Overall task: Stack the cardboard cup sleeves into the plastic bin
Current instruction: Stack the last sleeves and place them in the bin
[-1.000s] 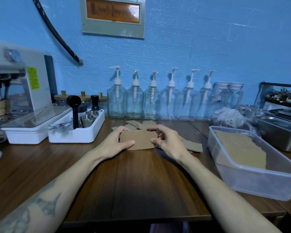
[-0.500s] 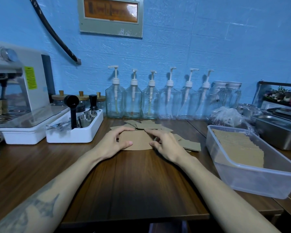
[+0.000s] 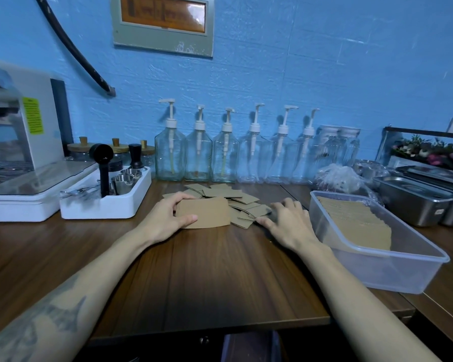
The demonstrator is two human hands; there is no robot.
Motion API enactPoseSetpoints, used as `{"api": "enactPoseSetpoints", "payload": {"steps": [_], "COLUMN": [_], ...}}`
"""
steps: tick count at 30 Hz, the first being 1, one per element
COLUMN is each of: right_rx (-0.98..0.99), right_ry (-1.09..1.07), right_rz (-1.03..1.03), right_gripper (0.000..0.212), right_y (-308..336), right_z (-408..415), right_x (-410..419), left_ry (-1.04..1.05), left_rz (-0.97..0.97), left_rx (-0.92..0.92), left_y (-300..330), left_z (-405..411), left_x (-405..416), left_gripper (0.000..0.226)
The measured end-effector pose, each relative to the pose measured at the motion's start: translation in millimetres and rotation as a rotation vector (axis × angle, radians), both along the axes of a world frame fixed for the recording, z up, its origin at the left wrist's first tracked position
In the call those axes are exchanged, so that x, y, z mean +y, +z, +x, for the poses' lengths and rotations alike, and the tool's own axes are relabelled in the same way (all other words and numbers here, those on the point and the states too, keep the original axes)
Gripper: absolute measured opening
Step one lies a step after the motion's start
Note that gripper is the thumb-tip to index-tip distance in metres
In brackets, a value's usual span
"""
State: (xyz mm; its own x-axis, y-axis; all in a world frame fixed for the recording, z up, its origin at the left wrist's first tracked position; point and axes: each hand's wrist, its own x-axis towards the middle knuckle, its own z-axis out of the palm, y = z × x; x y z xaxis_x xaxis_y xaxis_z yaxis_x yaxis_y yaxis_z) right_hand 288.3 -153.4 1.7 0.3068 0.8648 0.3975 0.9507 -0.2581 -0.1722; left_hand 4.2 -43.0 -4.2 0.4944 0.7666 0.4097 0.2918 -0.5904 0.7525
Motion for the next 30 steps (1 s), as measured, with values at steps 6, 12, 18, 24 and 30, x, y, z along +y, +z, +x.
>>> {"api": "enactPoseSetpoints", "payload": {"steps": [6, 12, 18, 24, 30], "right_rx": [-0.001, 0.206, 0.416, 0.279, 0.304], "right_ry": [-0.018, 0.047, 0.032, -0.164, -0.031], "right_rz": [-0.101, -0.047, 0.033, 0.223, 0.467], "right_gripper": [0.054, 0.058, 0.05, 0.042, 0.051], "right_y": [-0.6, 4.9, 10.9, 11.4, 19.3], "right_z": [0.3, -6.4, -6.4, -1.8, -4.7], "right_x": [-2.4, -5.4, -7.5, -7.6, -10.7], "left_ry": [0.005, 0.014, 0.04, 0.039, 0.02], "left_rz": [-0.009, -0.001, 0.0, 0.012, 0.014], "left_rx": [0.009, 0.016, 0.015, 0.029, 0.013], "left_y": [0.6, 0.4, -0.5, -2.8, -2.2], "left_z": [0.6, 0.6, 0.0, 0.7, 2.9], "left_x": [-3.8, -3.6, -1.0, 2.5, 1.0], "left_gripper": [0.041, 0.04, 0.039, 0.04, 0.04]}}
